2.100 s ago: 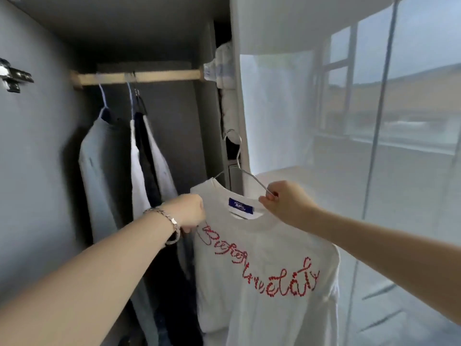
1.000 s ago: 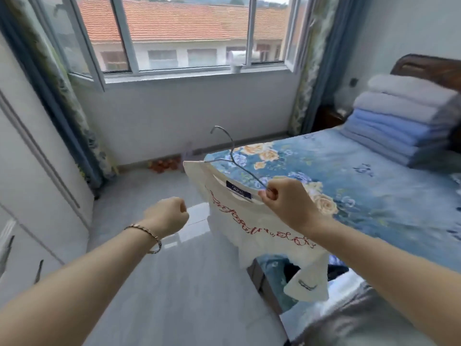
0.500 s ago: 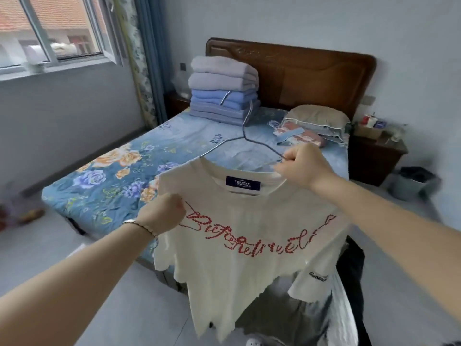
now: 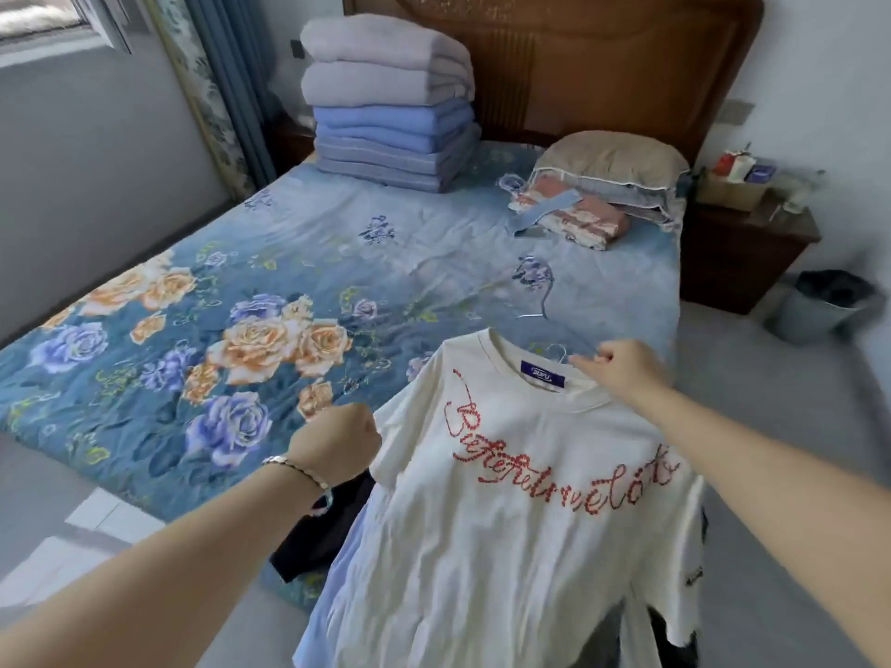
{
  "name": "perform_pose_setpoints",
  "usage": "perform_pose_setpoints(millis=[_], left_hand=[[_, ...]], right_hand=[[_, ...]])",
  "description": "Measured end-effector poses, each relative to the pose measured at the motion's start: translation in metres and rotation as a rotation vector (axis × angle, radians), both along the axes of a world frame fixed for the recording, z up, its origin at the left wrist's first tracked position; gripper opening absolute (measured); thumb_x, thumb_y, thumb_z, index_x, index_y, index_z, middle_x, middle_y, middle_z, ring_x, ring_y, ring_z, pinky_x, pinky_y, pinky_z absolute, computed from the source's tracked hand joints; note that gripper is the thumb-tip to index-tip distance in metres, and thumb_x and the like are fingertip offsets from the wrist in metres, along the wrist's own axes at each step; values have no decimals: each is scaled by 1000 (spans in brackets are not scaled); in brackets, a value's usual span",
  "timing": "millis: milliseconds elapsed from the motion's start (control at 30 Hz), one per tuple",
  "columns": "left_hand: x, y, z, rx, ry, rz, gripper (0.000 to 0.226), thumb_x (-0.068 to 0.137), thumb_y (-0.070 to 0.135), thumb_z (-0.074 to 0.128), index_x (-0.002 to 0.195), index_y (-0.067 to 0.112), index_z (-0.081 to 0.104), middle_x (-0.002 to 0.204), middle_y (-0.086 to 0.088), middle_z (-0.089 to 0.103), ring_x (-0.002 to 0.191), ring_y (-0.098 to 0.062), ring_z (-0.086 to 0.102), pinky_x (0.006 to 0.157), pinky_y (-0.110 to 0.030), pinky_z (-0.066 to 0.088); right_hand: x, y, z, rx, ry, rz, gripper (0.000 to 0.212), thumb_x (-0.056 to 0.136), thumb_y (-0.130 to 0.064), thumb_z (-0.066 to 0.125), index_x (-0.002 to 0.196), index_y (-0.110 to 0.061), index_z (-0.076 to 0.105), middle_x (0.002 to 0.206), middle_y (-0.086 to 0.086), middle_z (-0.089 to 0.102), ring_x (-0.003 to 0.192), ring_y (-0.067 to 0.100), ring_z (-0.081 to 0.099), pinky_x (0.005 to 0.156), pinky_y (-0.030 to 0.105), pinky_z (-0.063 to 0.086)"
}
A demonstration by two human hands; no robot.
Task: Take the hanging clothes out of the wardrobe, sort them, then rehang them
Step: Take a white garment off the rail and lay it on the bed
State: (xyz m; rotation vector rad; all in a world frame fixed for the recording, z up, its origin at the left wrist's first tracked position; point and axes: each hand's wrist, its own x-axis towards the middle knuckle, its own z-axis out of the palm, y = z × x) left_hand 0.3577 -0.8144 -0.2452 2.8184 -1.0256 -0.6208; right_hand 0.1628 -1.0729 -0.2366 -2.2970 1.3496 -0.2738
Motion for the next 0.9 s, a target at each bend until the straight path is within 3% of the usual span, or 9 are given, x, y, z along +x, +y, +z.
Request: perform_pose_setpoints(millis=[67, 167, 267, 333, 433, 633, 733, 833, 900], left_hand=[[4, -31, -26, 37, 28, 14, 23, 94, 15, 36, 73, 14, 45, 64, 1, 43, 56, -17, 39, 53, -25, 30], [9, -71, -62, 113, 39, 9, 34, 95, 20, 25, 104, 12, 57, 92, -7, 61, 81, -26, 58, 73, -30, 44], [15, -107, -98, 166, 94, 29, 41, 94, 26, 21, 105, 11, 57, 88, -12, 58, 89, -30, 60, 80, -31, 45], [18, -126, -118, 160, 153, 83, 26, 94, 22, 39, 103, 12, 61, 103, -10, 63, 102, -28, 60, 84, -29, 47], [20, -149, -145, 200, 131, 91, 27, 94, 18, 39, 106, 11, 62, 108, -9, 64, 101, -28, 61, 79, -26, 44], [22, -164, -173, 256, 119, 79, 26, 93, 17, 38, 106, 13, 60, 98, -5, 64, 88, -27, 58, 66, -24, 37], [21, -155, -172, 261, 127, 84, 24, 93, 18, 38, 103, 13, 60, 77, -1, 51, 83, -26, 54, 65, -24, 37], [23, -136, -161, 231, 158, 118, 20, 93, 19, 39, 96, 15, 59, 87, -5, 59, 87, -26, 58, 64, -24, 34], [24, -119, -146, 217, 190, 153, 20, 92, 18, 39, 79, 15, 53, 79, 0, 58, 85, -27, 56, 66, -28, 40]], right_hand=[[9, -34, -48, 46, 28, 12, 57, 85, -38, 64, 49, -15, 27, 48, 0, 28, 51, 21, 34, 51, 32, 22], [23, -78, -110, 114, 39, 37, 44, 94, -29, 51, 55, -10, 46, 67, 4, 41, 79, 31, 54, 68, 33, 34], [38, -113, -165, 57, 210, 90, 29, 97, -24, 43, 96, -4, 63, 104, 16, 52, 100, 34, 56, 85, 37, 42], [48, -129, -191, 38, 426, 134, 29, 99, -22, 36, 118, -14, 57, 118, 11, 56, 109, 29, 56, 89, 34, 44], [53, -145, -221, 45, 601, 52, 29, 98, -12, 35, 122, -15, 51, 121, 15, 60, 111, 33, 57, 82, 31, 44], [53, -147, -258, 385, 425, -150, 50, 93, -6, 41, 140, 0, 26, 135, 26, 44, 122, 39, 46, 95, 39, 40], [61, -129, -257, 508, 560, 77, 43, 95, -10, 41, 136, -2, 38, 136, 20, 47, 124, 34, 47, 98, 33, 40], [82, -97, -238, 593, 659, 326, 36, 97, -10, 38, 129, -2, 51, 133, 16, 52, 122, 30, 49, 96, 30, 42], [102, -69, -218, 604, 663, 465, 34, 97, -12, 39, 124, -2, 56, 129, 14, 56, 118, 30, 53, 89, 31, 44]])
